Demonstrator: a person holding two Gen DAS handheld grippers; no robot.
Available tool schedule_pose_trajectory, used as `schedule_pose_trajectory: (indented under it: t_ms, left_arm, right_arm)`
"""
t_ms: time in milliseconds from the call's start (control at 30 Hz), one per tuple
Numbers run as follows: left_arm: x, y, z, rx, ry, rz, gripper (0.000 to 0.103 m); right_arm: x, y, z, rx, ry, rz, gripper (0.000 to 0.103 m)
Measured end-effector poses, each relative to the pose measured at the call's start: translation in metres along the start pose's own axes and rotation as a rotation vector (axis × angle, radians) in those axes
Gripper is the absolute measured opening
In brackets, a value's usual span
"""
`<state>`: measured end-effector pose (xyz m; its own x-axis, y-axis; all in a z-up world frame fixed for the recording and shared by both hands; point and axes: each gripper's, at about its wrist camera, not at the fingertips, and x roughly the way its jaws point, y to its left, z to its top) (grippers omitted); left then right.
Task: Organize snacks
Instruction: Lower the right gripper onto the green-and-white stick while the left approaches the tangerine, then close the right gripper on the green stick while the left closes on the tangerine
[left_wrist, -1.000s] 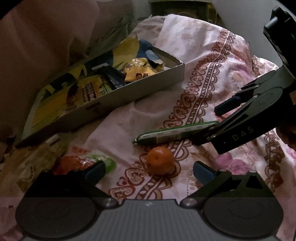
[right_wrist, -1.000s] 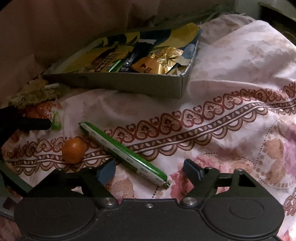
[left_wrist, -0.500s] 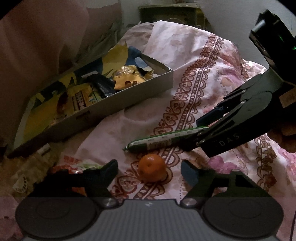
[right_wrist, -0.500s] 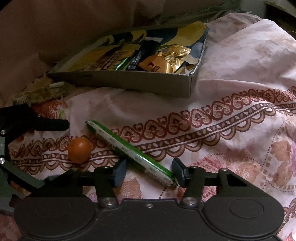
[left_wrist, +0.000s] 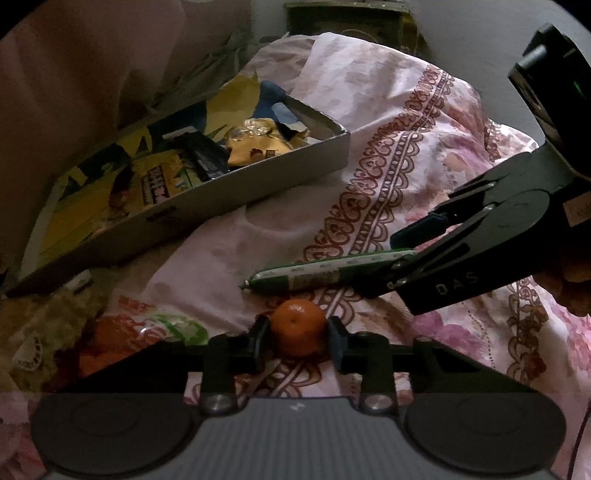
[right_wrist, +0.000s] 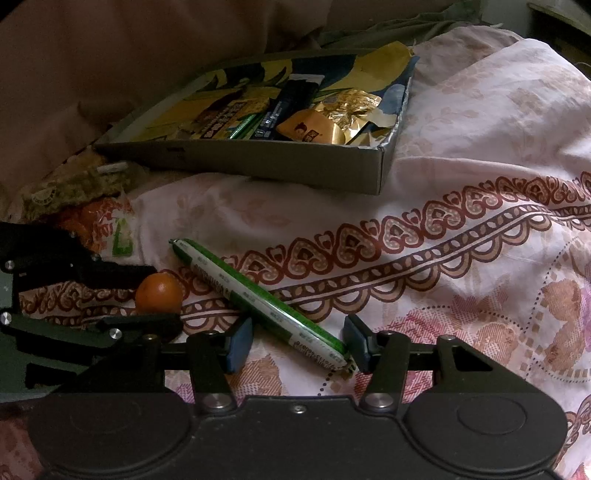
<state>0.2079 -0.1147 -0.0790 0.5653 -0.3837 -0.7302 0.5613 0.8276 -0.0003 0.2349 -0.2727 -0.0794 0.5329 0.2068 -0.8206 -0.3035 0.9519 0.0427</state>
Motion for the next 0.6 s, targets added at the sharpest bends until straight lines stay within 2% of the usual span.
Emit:
schedule_pose_trajectory:
  t_ms: [267, 600]
  left_arm:
    - [-0.004, 0.005, 0.001, -0.060, 0.023, 0.013, 0.036]
    - [-0.021, 0.011, -0.004, -0.084, 0.047, 0.074, 0.036]
  right_arm:
    - [-0.002, 0.005, 0.000, -0.033, 0.016, 0.014, 0.043]
    - [-0.004, 0.016, -0.001, -0.027, 0.041, 0.033, 0.035]
